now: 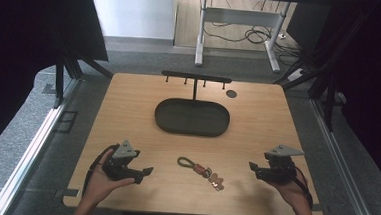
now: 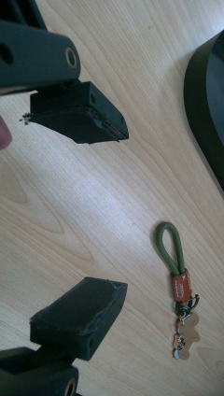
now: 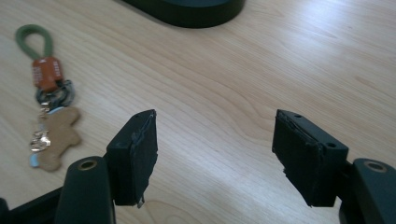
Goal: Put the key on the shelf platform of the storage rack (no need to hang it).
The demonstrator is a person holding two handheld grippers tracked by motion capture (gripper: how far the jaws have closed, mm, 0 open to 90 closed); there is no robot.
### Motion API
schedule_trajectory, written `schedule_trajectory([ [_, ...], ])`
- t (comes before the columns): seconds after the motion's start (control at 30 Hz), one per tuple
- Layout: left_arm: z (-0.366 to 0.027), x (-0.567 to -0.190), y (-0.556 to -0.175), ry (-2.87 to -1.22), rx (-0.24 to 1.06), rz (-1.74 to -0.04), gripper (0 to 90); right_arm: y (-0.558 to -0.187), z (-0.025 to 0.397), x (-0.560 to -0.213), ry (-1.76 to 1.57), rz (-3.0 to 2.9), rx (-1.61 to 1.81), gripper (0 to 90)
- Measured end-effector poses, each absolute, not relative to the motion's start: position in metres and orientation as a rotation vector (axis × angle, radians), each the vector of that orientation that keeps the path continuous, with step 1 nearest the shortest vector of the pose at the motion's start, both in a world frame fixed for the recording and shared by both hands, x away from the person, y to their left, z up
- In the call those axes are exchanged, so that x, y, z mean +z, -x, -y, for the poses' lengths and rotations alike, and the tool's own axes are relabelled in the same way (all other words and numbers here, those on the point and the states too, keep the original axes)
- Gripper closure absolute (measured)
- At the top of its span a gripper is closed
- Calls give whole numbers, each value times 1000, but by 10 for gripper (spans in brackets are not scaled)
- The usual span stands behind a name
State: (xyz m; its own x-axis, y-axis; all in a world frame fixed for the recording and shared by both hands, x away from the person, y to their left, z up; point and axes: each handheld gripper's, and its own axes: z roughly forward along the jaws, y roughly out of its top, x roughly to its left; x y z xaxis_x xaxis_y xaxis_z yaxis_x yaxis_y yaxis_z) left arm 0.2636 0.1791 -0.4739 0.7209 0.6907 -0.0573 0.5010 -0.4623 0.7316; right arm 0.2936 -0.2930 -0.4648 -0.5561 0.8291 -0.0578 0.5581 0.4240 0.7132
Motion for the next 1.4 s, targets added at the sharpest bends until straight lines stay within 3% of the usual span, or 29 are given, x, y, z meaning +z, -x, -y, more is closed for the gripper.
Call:
schedule_trajectory([
  [0.6,-183,-474,-264,-2141,304,-902,231,-315,251,-433,-1049,-2477,813,352],
  [1.4,-181,-476,-264,-2152,295,-893,231,-333,210,-439,-944,-2601,676,374],
])
